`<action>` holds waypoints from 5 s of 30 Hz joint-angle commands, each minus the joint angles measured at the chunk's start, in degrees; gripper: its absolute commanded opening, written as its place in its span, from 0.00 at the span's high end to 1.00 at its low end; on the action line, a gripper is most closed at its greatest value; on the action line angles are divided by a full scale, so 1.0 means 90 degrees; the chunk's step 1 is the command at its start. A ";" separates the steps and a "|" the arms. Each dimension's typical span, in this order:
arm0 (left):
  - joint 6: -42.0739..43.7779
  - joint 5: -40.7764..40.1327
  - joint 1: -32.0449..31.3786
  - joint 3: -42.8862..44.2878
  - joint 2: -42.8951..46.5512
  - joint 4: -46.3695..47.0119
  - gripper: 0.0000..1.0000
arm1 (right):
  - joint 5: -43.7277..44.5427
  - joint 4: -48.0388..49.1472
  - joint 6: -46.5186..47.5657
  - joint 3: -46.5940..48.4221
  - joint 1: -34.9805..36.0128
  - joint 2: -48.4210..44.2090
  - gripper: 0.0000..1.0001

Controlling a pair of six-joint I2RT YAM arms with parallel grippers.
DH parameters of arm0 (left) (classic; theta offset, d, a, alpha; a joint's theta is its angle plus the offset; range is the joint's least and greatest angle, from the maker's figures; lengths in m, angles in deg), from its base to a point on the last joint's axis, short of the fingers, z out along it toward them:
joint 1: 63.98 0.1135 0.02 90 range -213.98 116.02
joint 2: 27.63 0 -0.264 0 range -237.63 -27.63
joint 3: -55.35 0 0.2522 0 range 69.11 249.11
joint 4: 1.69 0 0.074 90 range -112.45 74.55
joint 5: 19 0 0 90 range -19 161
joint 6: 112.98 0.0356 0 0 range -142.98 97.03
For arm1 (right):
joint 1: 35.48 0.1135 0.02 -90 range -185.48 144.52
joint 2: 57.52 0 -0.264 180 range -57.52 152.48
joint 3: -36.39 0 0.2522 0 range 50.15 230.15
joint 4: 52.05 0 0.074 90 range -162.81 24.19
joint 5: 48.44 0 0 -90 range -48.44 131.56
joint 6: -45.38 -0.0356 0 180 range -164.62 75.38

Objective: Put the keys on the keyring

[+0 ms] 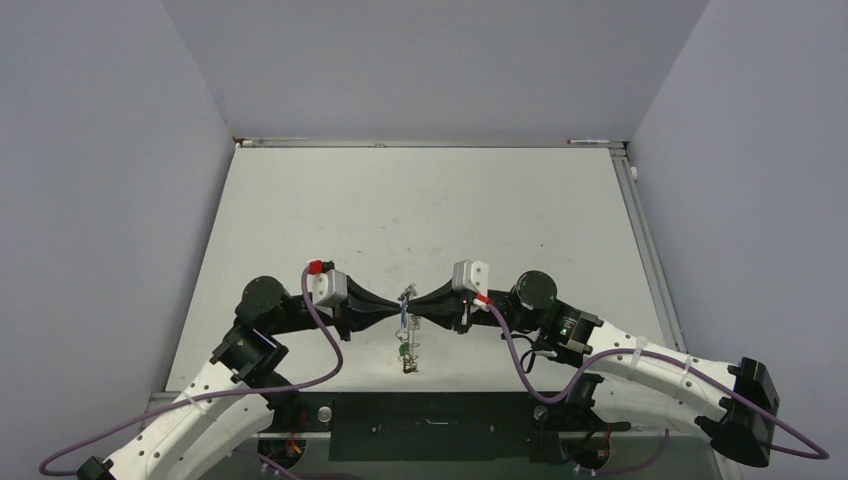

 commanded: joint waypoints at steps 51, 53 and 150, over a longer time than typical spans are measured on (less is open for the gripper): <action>-0.0208 -0.0121 0.0055 -0.0121 0.0329 0.0858 0.72 | -0.0336 0.2180 -0.0836 -0.0036 -0.0092 0.0236 0.95; -0.0238 -0.0108 0.0055 -0.0156 0.0331 0.0940 0.74 | -0.0358 0.2209 -0.0856 -0.0031 -0.0099 0.0257 0.95; 0.0935 -0.0837 -0.0878 0.0373 -0.0320 -0.0844 1.00 | -0.0627 -0.4433 0.1204 0.2805 -0.0015 0.1518 0.72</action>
